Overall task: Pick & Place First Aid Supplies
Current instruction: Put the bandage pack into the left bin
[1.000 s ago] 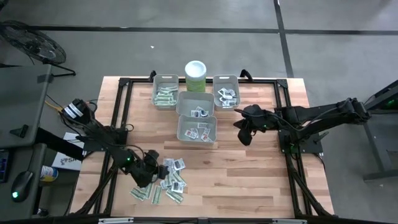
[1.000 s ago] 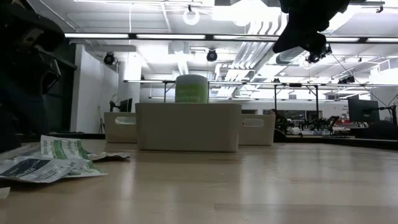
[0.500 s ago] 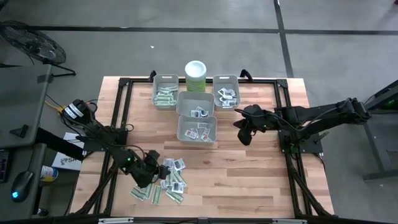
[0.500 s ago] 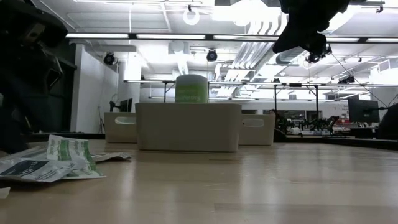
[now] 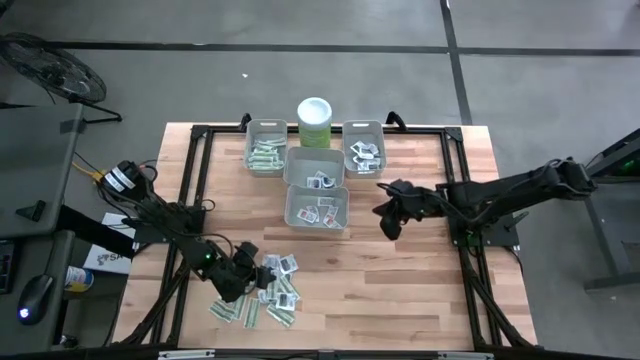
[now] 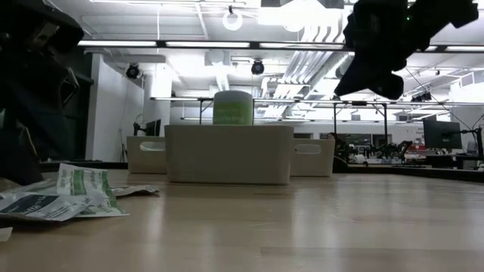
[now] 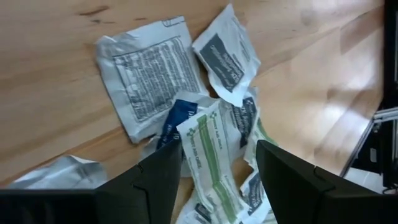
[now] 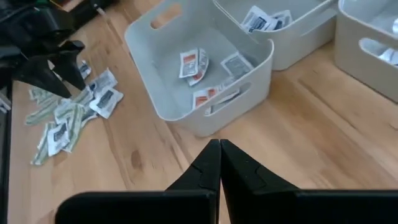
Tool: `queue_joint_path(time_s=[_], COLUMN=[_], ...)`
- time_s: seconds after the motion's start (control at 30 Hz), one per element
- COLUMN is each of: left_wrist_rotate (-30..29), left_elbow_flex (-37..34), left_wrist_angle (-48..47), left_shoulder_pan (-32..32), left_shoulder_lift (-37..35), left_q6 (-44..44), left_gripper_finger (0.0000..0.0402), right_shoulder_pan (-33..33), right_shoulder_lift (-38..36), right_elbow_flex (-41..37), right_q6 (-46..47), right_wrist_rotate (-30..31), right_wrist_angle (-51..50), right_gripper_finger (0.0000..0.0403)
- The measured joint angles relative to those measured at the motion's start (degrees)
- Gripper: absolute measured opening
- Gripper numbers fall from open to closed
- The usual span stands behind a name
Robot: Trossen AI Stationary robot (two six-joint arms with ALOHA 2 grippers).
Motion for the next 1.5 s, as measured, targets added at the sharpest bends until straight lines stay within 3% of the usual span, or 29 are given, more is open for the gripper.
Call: queue_joint_path(time_s=[0.37,0.83,0.93,1.27,1.5], left_wrist_rotate=[0.02,1.28,1.04,1.16,1.17], left_elbow_flex=[-0.04,-0.04,-0.04,-0.02,0.01], left_wrist_angle=[4.02,3.37,3.26,3.48,3.79], left_shoulder_pan=[0.0,0.0,0.0,-0.02,-0.02], left_shoulder_lift=[2.57,3.43,3.43,3.43,2.38], left_q6=[0.02,0.04,0.98,3.04,5.9], left_gripper_finger=[0.0188,0.0008,0.0008,0.0001,0.0001], right_shoulder_pan=[0.81,0.79,0.76,0.76,0.76], right_shoulder_lift=[-0.04,-0.07,-0.07,-0.07,-0.07], right_elbow_flex=[-0.85,-0.85,-0.85,-0.85,-0.85], right_q6=[-0.3,-0.42,-2.75,-23.19,-25.12], right_wrist_rotate=[1.99,0.62,-1.69,-17.29,-19.74], right_wrist_angle=[2.59,2.58,3.62,9.83,9.76], right_gripper_finger=[0.0,0.0,0.0,0.0,0.0])
